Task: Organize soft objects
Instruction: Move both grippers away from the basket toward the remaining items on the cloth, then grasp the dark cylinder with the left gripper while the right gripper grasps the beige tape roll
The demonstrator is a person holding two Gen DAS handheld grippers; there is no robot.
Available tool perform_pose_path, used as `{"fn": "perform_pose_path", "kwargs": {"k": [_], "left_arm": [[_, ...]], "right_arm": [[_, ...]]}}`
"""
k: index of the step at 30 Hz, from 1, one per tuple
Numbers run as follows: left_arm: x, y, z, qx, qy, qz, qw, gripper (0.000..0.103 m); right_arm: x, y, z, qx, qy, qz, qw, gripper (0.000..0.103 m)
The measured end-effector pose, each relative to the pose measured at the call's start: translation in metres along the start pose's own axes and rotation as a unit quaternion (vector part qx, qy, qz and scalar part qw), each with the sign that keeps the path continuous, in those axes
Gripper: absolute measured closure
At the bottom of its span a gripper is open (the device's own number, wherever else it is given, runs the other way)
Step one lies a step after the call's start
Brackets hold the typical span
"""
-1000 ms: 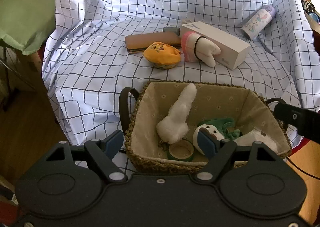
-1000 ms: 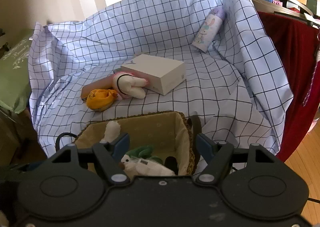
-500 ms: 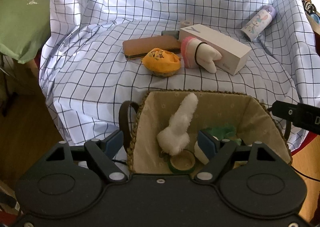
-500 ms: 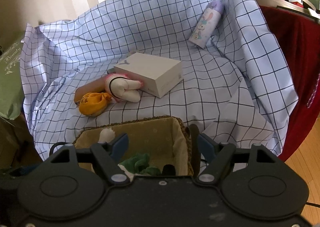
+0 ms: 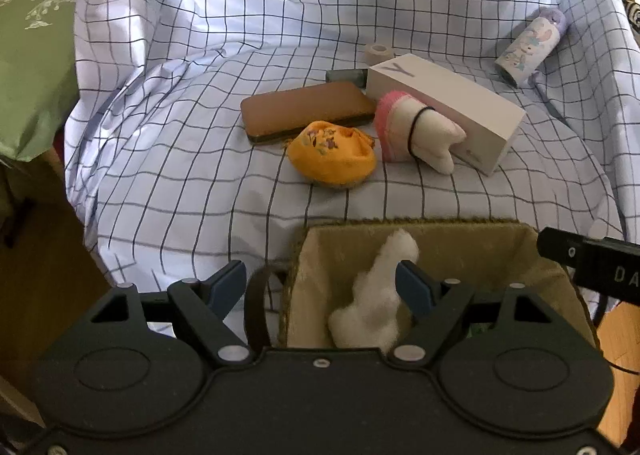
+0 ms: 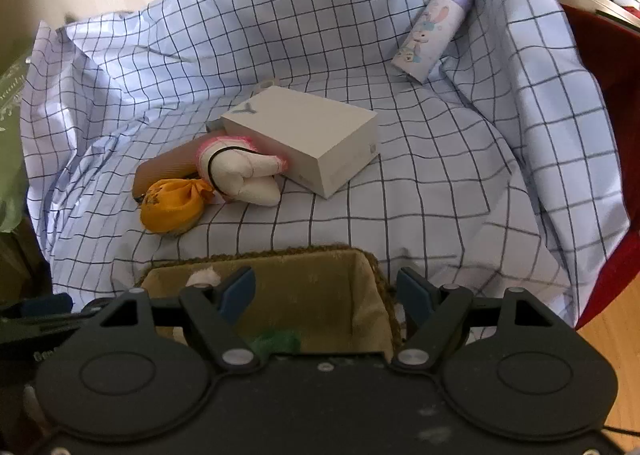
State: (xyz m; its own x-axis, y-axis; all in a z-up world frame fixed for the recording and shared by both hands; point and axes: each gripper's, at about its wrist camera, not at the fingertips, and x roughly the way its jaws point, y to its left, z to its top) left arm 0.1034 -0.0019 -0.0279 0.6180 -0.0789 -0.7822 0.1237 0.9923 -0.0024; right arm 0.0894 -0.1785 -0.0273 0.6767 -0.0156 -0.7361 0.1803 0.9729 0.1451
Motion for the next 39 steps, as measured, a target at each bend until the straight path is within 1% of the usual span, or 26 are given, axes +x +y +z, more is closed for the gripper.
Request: {"fn": "perform_pose_path", "kwargs": {"k": [3,8,13,17,23,26,29,35,39], "left_arm": [[0.009,0.001,0.012,0.004,0.003,-0.002,1.0,0.025],[0.021,0.004,0.034,0.01,-0.002,-0.006,0.9999,0.025],[0.034,0.009,0.059,0.01,-0.003,-0.017,0.9998,0.025],[0.048,0.016,0.081,-0.003,0.002,-0.028,0.9996,0.025],[0.068,0.024,0.107,-0.01,0.005,-0.021,0.9997,0.025],[0.078,0.028,0.115,-0.01,0.01,-0.019,0.9997,0.025],[0.088,0.03,0.123,-0.01,0.015,-0.019,0.9997,0.025],[0.107,0.031,0.134,-0.005,0.025,-0.016,0.9996,0.025],[0.116,0.033,0.139,-0.002,0.028,-0.014,0.9995,0.025]], "right_arm": [[0.009,0.004,0.01,-0.009,0.002,-0.002,1.0,0.025],[0.021,0.01,0.032,-0.026,-0.007,-0.005,1.0,0.025],[0.033,0.017,0.057,-0.037,-0.014,0.002,0.999,0.025],[0.044,0.025,0.081,-0.05,-0.022,0.008,0.998,0.025],[0.067,0.042,0.124,-0.073,-0.043,0.015,0.996,0.025],[0.087,0.051,0.15,-0.083,-0.051,0.019,0.995,0.025],[0.113,0.058,0.177,-0.089,-0.045,0.028,0.995,0.025],[0.18,0.071,0.224,-0.073,-0.001,0.039,0.997,0.025],[0.225,0.079,0.244,-0.074,0.018,0.023,0.997,0.026]]}}
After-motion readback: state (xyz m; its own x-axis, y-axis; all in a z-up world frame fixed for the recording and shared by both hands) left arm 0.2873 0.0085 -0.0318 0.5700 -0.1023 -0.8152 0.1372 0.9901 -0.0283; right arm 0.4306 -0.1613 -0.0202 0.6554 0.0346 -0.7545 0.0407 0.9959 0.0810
